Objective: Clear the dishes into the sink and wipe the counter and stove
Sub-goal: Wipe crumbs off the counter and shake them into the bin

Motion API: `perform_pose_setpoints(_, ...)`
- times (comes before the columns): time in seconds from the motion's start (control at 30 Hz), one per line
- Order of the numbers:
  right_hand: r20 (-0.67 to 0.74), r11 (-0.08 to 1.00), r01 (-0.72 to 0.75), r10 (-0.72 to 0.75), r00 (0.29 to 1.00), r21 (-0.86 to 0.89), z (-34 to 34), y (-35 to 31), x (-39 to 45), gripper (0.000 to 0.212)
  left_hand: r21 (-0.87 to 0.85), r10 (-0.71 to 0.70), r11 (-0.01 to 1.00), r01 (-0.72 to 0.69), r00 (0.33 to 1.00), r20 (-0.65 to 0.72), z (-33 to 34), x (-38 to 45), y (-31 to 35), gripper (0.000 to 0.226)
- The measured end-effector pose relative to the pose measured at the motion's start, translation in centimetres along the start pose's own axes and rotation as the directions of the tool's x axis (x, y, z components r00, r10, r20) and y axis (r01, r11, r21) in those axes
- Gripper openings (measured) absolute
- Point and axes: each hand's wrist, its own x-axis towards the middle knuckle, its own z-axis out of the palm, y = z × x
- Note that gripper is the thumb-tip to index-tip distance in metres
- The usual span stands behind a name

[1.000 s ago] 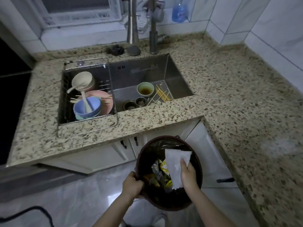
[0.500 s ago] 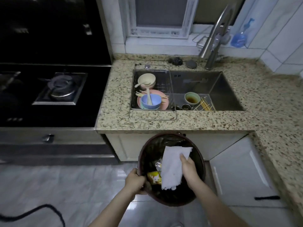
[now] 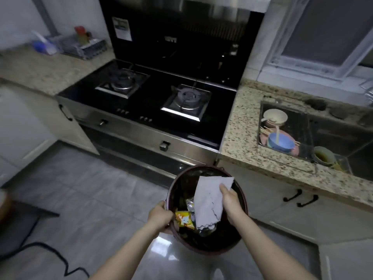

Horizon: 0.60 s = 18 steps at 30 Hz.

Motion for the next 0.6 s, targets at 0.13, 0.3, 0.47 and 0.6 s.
perform_pose_setpoints(0.13, 0.094, 0.994, 0.045, -0.035, 0.995, -0.101, 7.0, -2.4, 0.3, 0.033, -0.129, -0.033, 0.991, 0.023, 0.997, -0.071, -6.5, 0.2, -0.9, 0.025)
perform_pose_setpoints(0.3, 0.231, 0.977, 0.098, -0.053, 0.971, -0.190, 16.4, -5.4, 1.1, 0.024, -0.364, -0.119, 0.929, 0.061, 0.983, -0.140, -14.0, 1.1, -1.5, 0.025)
perform_pose_setpoints(0.47, 0.325, 0.979, 0.089, -0.025, 0.945, -0.183, 26.4, -6.2, 3.7, 0.038, -0.536, -0.195, 0.842, 0.066, 0.963, -0.187, -22.3, 3.4, -1.0, 0.032)
perform_pose_setpoints(0.6, 0.405, 0.983, 0.067, 0.008, 0.914, -0.170, 35.2, -8.5, 5.5, 0.034, -0.584, -0.242, 0.810, 0.054, 0.938, -0.248, -29.3, 5.9, 0.4, 0.028)
